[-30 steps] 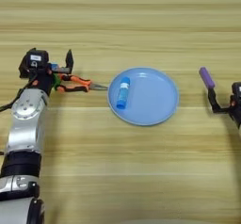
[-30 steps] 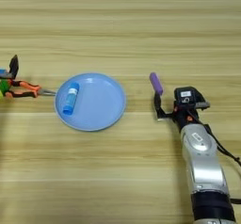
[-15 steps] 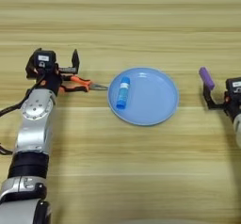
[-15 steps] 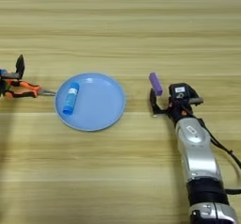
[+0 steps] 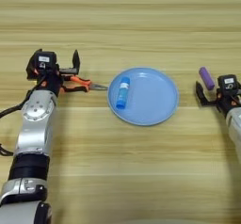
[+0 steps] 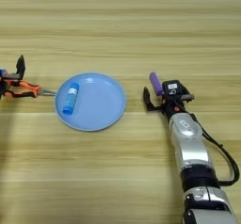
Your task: Move the objects on the table
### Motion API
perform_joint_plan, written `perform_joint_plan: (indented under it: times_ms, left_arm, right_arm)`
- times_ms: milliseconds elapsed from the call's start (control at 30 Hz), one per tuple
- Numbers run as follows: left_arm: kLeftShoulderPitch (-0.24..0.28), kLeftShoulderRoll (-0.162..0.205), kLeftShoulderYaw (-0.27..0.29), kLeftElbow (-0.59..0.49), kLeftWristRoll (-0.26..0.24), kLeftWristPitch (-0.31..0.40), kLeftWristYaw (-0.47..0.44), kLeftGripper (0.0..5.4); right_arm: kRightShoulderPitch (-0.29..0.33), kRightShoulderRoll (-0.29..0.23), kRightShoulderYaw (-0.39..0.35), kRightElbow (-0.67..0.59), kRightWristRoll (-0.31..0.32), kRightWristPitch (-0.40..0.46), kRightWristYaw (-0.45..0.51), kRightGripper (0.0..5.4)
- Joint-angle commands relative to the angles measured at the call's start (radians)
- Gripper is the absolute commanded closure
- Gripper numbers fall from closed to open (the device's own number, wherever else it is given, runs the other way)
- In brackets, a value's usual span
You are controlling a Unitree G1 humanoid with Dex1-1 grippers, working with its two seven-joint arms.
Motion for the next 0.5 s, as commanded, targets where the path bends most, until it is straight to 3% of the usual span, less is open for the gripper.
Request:
perform_joint_plan:
  times_ms: [33, 500]
  left_arm:
    - [0.014, -0.002, -0.003, -0.037, 0.004, 0.025, 0.006, 0.02]
    - [0.015, -0.002, -0.001, -0.045, 0.005, 0.034, 0.009, 0.02]
  right_arm:
    - [-0.049, 0.005, 0.004, 0.073, -0.003, -0.024, 0.001, 0.00]
    - [-0.144, 0.001, -0.003, 0.306, -0.005, -0.102, 0.000, 0.00]
